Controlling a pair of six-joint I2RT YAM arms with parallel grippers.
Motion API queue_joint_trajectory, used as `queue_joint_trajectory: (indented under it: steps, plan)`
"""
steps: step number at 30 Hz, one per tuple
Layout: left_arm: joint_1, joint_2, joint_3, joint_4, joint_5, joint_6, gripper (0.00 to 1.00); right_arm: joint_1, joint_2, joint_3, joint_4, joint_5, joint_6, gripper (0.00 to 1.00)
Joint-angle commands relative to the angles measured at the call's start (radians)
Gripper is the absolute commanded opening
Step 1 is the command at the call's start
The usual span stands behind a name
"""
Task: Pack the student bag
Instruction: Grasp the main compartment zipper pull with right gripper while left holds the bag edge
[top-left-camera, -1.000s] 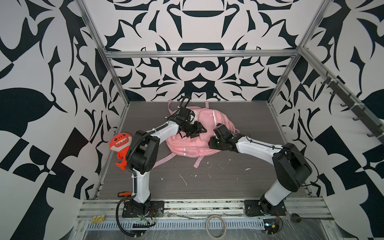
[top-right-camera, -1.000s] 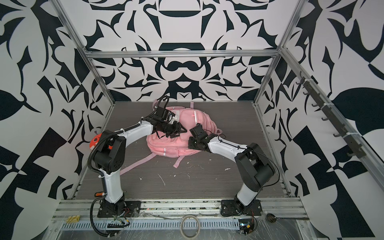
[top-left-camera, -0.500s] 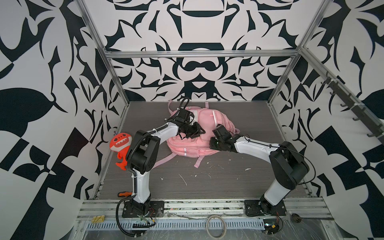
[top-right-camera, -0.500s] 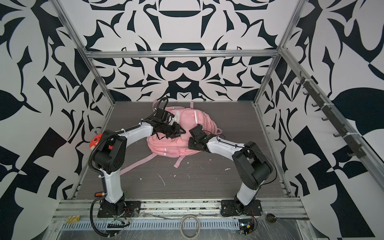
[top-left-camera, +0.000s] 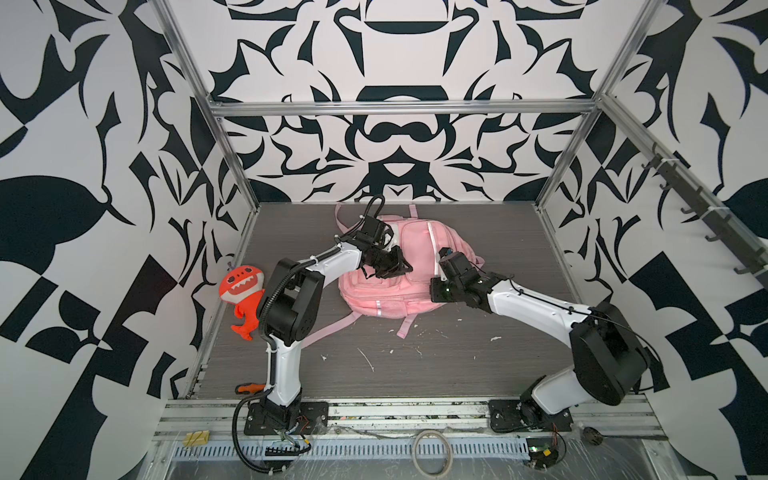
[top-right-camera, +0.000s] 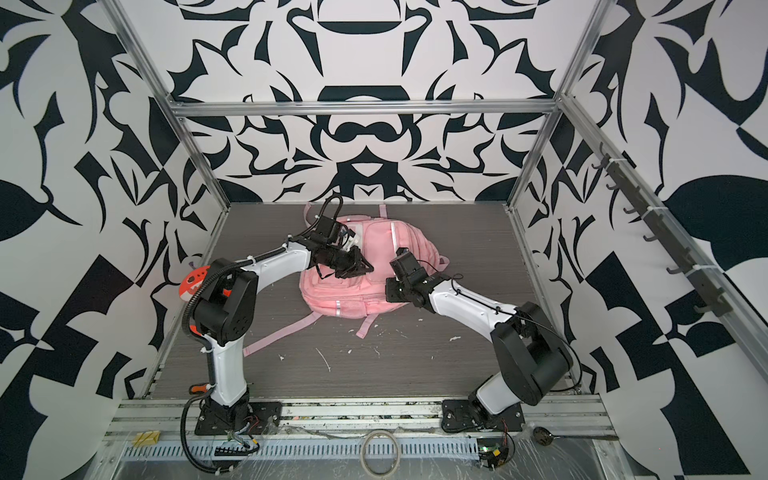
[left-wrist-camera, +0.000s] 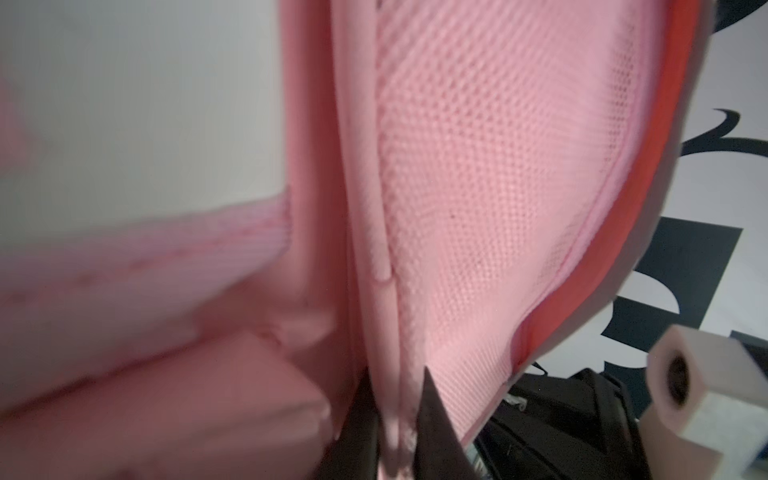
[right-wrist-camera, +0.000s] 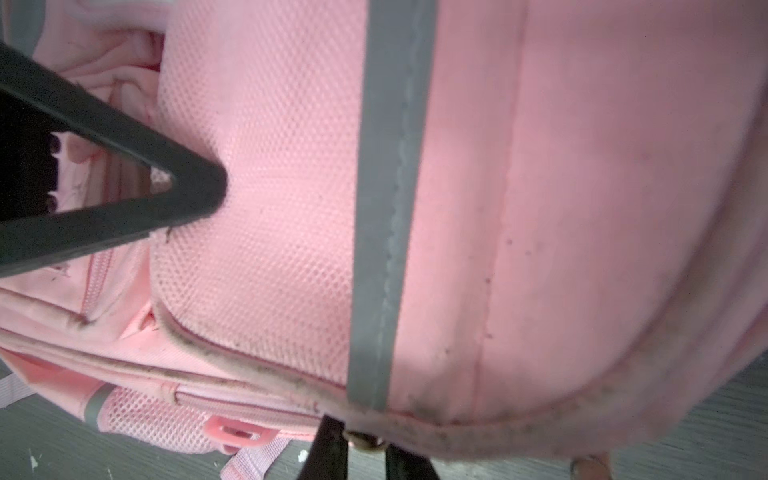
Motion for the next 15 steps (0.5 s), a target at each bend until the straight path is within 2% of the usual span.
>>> queue_joint_trajectory:
  steps: [1,6,11,15]
  plan:
    - [0.006,0.016,-0.009,-0.094,-0.067,0.022,0.0,-0.004,-0.081,0.016,-0.072,0.016,-0.036,0.0]
    - [0.04,-0.012,-0.027,-0.109,-0.113,0.062,0.0,-0.072,-0.221,-0.064,-0.135,0.021,-0.002,0.0]
    - [0.051,-0.015,-0.025,-0.131,-0.145,0.111,0.0,-0.213,-0.394,-0.162,-0.106,-0.065,0.046,0.0]
    - [0.051,-0.008,-0.022,-0.141,-0.153,0.137,0.0,-0.286,-0.432,-0.145,-0.159,-0.069,0.001,0.0]
